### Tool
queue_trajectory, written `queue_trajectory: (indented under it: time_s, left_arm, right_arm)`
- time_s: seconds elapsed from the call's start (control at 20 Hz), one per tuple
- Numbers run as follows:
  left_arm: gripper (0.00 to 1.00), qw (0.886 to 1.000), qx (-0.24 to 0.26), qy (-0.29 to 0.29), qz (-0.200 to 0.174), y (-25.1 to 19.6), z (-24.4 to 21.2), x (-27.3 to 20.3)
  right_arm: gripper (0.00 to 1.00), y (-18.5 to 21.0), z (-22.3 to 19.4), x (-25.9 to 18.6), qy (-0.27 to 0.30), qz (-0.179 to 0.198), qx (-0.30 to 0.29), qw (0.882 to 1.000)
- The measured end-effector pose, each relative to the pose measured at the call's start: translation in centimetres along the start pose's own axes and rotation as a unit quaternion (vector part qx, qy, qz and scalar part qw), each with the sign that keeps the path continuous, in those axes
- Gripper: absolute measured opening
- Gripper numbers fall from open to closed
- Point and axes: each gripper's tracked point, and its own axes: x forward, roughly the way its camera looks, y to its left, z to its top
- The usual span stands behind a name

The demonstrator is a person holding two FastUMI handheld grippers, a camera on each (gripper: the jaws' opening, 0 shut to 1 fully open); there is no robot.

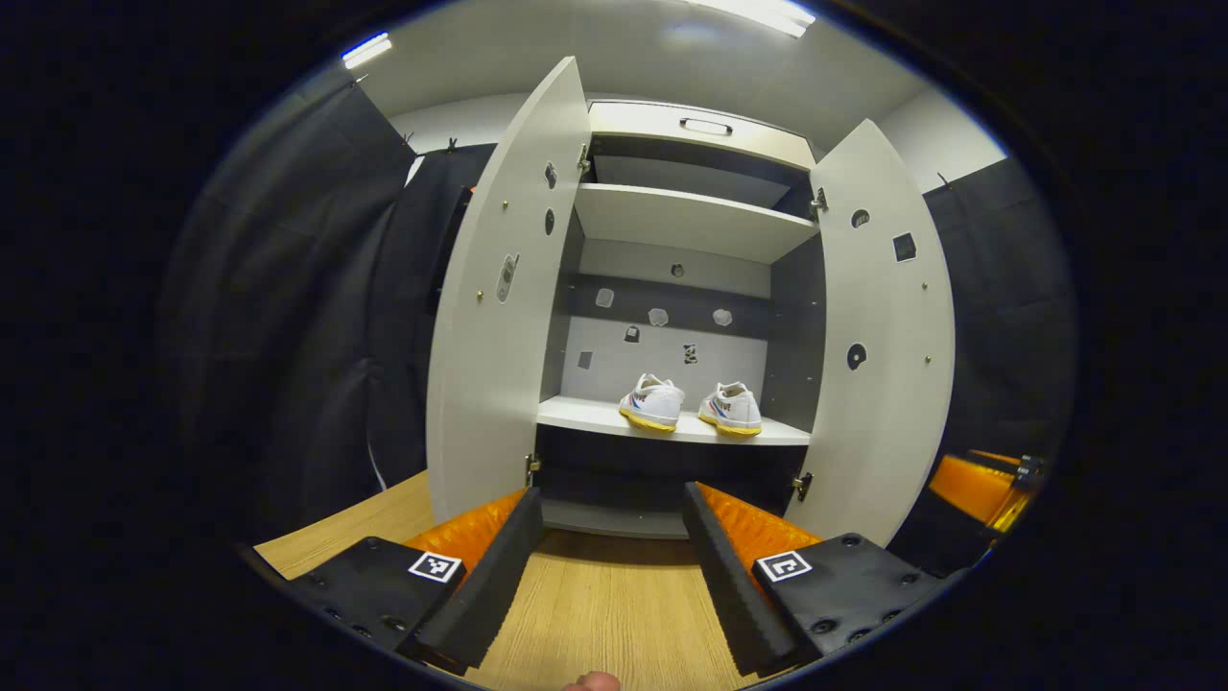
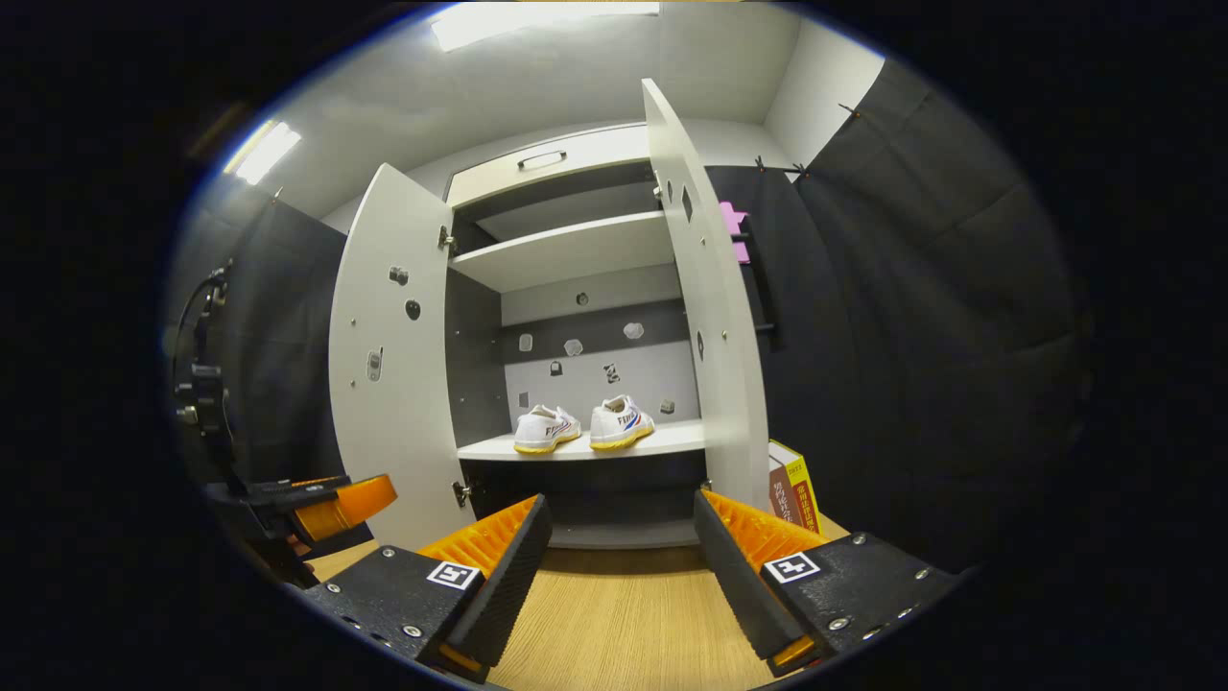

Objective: Grab one shoe with the right hand and put it into the shoe cabinet, grab the other shoe with the left hand and put it into the shoe cabinet; then close the right door with the right hand and the left door with the left hand.

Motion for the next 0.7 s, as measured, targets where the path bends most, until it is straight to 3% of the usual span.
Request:
queue_trajectory:
  time_s: [0.15, 0.35, 0.55, 0.65, 0.7]
  left_arm:
    - [0.96, 1.0, -0.005, -0.014, -0.006, -0.7, 1.1, -0.5]
    - [0.96, 1.0, 0.005, -0.016, -0.022, -1.4, 1.2, -0.5]
    - [0.96, 0.999, -0.001, -0.013, -0.038, -2.8, 0.9, -1.0]
    - [0.99, 0.999, 0.003, -0.013, -0.042, -3.1, 0.6, -1.4]
    - [0.96, 0.999, 0.006, -0.014, -0.043, -3.2, 0.6, -1.4]
  right_arm:
    - [0.92, -3.8, 5.6, 0.9, -0.027, -0.017, -0.019, 0.999]
    - [0.92, -11.8, 12.7, 3.5, -0.054, -0.075, -0.059, 0.994]
    - [0.92, -18.4, 16.4, 7.9, -0.049, -0.123, -0.059, 0.989]
    - [0.92, -20.4, 17.1, 10.4, -0.043, -0.127, -0.053, 0.99]
    - [0.92, -20.9, 17.1, 11.6, -0.04, -0.124, -0.052, 0.99]
